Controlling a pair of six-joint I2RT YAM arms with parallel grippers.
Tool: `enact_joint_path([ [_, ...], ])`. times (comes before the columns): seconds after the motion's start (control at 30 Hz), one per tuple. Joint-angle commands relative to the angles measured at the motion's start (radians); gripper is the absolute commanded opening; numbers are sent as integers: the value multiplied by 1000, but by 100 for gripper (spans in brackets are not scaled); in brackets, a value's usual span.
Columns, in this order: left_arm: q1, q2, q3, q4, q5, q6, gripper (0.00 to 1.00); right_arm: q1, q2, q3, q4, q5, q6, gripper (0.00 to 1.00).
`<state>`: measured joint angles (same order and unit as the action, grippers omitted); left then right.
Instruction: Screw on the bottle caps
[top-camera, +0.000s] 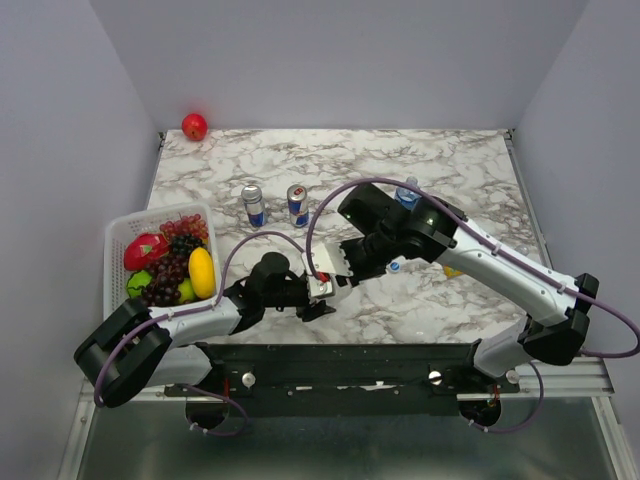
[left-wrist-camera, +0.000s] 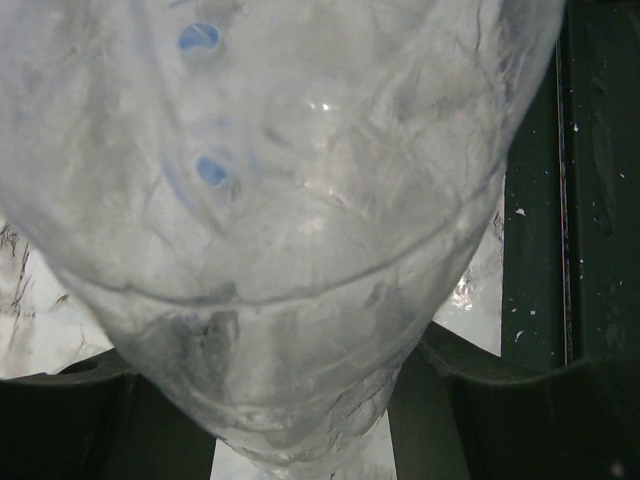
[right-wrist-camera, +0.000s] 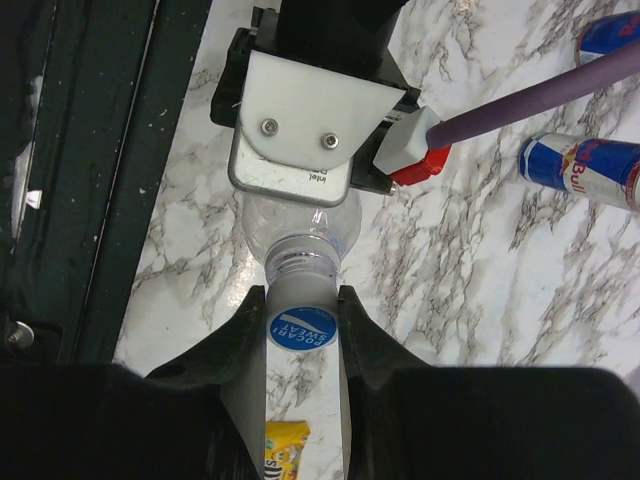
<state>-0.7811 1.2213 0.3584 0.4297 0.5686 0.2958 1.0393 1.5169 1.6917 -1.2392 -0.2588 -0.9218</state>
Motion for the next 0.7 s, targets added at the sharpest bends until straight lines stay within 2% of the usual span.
enact_joint_path([
  [0.0,0,-43,17,219,57,-66,0,4,-41,-82,7,-54,69,17],
  [0.07,0,-39,17,219,71,-70,0,4,-78,-124,36,-71,63,17],
  [0.3,0,-32,36,178,83,-15,0,2,-83,-132,-17,-122,-54,19],
  [0.43,-1,-35,53,138,85,26,0,1,-64,-124,-25,-102,-74,20],
  [0.6,-1,-45,70,92,62,83,0,4,2,-66,-111,-60,-124,20],
  [0.67,-1,-48,73,93,62,88,0,4,8,-69,-89,-39,-115,21],
])
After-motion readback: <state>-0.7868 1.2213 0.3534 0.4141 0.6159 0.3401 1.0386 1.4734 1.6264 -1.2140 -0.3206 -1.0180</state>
